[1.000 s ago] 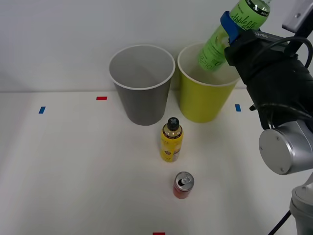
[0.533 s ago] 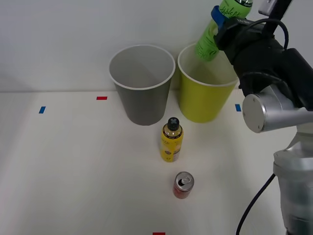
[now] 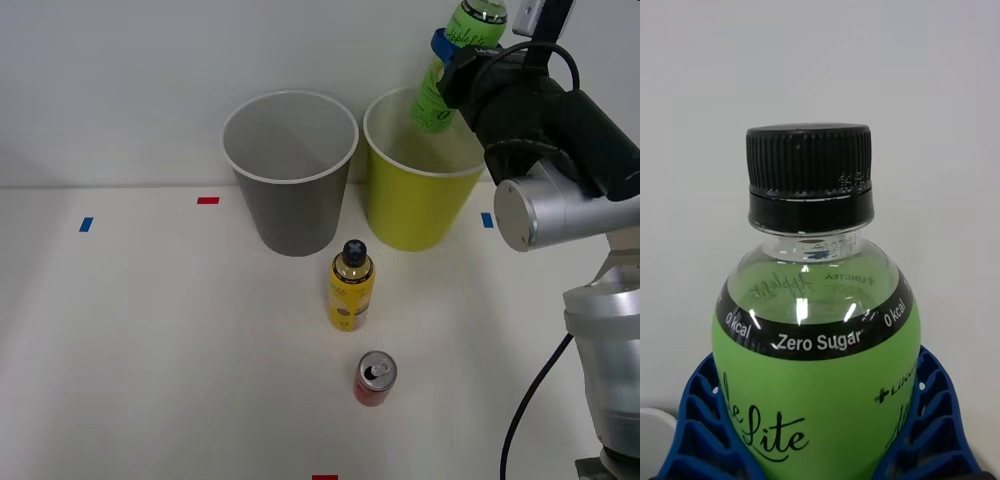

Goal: Put cans in the gray bin, plastic bottles in the light green bin

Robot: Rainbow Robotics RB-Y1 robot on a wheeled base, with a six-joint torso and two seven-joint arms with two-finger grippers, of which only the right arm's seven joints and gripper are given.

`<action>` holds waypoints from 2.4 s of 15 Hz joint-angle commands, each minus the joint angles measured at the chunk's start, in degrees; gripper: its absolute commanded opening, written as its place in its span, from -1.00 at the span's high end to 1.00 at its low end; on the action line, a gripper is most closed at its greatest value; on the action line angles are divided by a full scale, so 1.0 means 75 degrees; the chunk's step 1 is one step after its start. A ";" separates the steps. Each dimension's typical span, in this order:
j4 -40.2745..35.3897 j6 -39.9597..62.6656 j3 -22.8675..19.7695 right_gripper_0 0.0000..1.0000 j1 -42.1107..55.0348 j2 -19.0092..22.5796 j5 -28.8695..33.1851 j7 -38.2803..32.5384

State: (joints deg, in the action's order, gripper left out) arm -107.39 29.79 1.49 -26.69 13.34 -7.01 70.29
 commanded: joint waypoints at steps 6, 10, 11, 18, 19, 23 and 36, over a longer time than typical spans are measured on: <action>0.0010 -0.0351 0.0048 -1.00 -0.0016 -0.0021 -0.0108 -0.0079; 0.0010 -0.0363 0.0060 -1.00 -0.0004 -0.0115 -0.0143 -0.0021; 0.0010 -0.0363 0.0060 -1.00 -0.0004 -0.0139 -0.0143 -0.0009; 0.0010 -0.1230 0.0060 -1.00 0.0382 -0.0150 -0.0143 0.0014; 0.0010 -0.1757 0.0060 -1.00 0.0640 -0.0139 -0.0131 0.0003; -0.0224 -0.2952 0.0048 -1.00 0.1707 -0.0162 0.0021 -0.0091; -0.2158 -0.3410 -0.0081 -1.00 0.5761 -0.0912 0.0982 -0.0068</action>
State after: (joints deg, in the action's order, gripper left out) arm -123.57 5.12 0.84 14.91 7.42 -0.02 69.67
